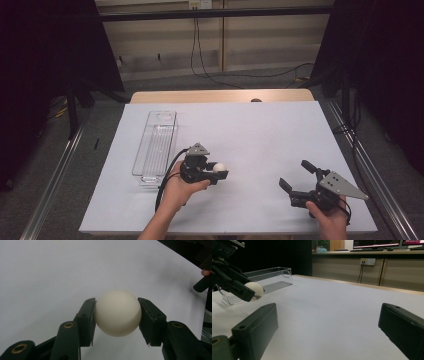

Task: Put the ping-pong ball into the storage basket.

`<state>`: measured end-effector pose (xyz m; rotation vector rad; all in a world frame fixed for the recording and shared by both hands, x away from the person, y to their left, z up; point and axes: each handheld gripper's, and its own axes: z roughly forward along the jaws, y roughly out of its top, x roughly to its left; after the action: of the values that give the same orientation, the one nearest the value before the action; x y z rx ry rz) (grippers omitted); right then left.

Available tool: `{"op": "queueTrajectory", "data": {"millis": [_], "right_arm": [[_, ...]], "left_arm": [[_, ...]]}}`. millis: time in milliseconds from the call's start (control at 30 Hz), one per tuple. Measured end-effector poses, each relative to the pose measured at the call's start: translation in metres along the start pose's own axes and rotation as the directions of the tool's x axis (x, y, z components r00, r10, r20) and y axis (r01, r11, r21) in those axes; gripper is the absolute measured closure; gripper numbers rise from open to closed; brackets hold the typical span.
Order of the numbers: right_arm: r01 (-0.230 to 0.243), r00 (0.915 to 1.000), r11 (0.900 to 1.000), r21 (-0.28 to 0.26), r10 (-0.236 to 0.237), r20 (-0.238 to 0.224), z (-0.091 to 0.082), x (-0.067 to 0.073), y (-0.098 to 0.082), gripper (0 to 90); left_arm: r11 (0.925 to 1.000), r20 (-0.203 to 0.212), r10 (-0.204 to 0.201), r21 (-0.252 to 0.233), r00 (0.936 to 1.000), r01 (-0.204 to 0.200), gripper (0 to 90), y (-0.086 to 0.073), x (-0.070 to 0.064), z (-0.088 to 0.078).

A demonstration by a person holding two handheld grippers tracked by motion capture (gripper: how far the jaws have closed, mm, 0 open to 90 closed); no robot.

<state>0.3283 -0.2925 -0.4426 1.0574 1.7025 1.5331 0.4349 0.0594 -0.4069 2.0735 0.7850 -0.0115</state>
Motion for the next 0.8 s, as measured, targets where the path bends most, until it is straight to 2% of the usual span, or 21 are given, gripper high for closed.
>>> {"op": "queueTrajectory", "data": {"millis": [133,367,467,500,800], "right_arm": [[0.006,0.9999,1.000,0.001,-0.006,-0.009,0.0009,0.0002,-0.0003,2.0],[-0.002,1.0000,1.000,-0.005,0.002,0.004,0.0002,0.0003,0.0001,2.0],[-0.003,1.0000,1.000,-0.003,0.003,-0.004,0.0009,0.0007,0.0000,2.0],[0.002,1.0000,1.000,0.000,-0.002,-0.005,0.0004,0.0004,-0.0001,2.0],[0.003,1.0000,1.000,0.001,-0.003,-0.003,0.0006,0.0004,-0.0002,2.0]], "left_arm": [[0.9999,-0.005,-0.007,-0.009,1.0000,0.007,51.2,0.0000,0.0017,-0.0016],[1.0000,-0.007,-0.009,-0.002,0.9999,0.009,51.2,0.0003,0.0035,-0.0037],[1.0000,-0.024,-0.005,-0.008,0.9997,0.005,51.2,0.0004,0.0039,-0.0046],[0.9999,-0.014,-0.014,-0.010,0.9998,0.013,51.2,0.0006,0.0040,-0.0053],[0.9998,-0.023,-0.015,-0.009,0.9996,0.015,51.2,0.0017,0.0059,-0.0096]]}}
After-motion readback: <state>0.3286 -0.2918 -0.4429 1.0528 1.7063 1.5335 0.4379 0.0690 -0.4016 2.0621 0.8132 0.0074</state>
